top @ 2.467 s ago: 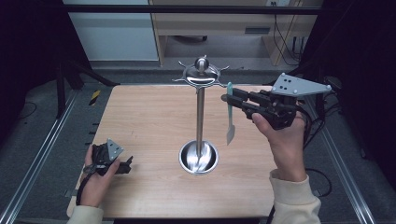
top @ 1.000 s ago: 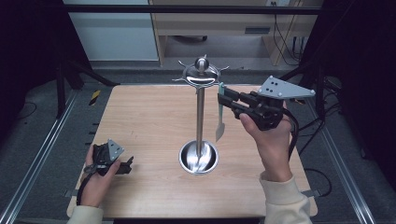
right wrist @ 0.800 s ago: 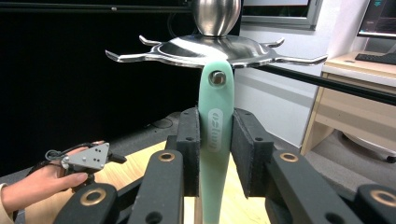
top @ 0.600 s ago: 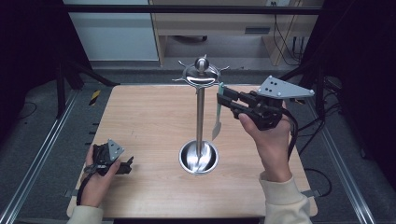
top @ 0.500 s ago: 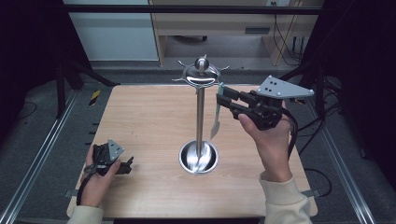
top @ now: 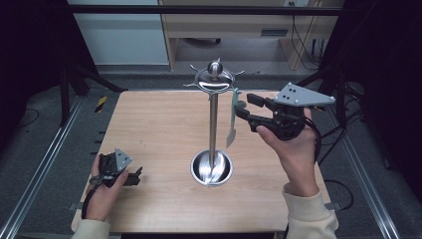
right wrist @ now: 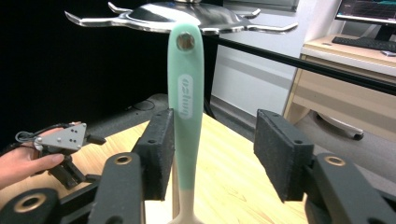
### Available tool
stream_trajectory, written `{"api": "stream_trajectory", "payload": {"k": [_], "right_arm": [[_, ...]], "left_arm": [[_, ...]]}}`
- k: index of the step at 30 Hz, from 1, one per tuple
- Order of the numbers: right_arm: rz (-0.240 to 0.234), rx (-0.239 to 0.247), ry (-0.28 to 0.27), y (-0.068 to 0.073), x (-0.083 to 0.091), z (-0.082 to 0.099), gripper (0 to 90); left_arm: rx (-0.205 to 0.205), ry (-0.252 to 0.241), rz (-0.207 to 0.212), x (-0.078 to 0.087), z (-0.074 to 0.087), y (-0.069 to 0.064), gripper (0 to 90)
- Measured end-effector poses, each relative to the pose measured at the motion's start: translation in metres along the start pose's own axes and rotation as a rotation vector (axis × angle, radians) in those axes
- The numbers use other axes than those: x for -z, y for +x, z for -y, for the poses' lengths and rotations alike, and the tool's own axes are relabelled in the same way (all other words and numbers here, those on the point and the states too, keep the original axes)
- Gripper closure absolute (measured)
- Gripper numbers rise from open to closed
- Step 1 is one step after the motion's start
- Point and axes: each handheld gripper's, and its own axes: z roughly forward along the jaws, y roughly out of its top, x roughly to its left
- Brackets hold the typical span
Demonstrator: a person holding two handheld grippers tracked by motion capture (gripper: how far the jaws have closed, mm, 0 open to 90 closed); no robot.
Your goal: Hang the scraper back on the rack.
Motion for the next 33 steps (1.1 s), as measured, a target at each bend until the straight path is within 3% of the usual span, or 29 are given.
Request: {"api": "stream_trajectory", "payload": {"k": [5,13,33], "right_arm": [[0.0,0.005,0.005,-0.001,0.003,0.001,43.1],[0.045,-0.018,0.027,-0.008,0.008,0.006,35.0],[0.277,-0.099,0.183,-0.038,-0.008,0.05,7.2]], "left_arm": [[0.005,-0.002,-0.002,0.0,0.0,0.0,3.2],[-0.001,0.002,-0.003,0.001,0.0,0.001,3.3],[-0.003,0.001,-0.002,0.001,0.0,0.001,3.2]]}}
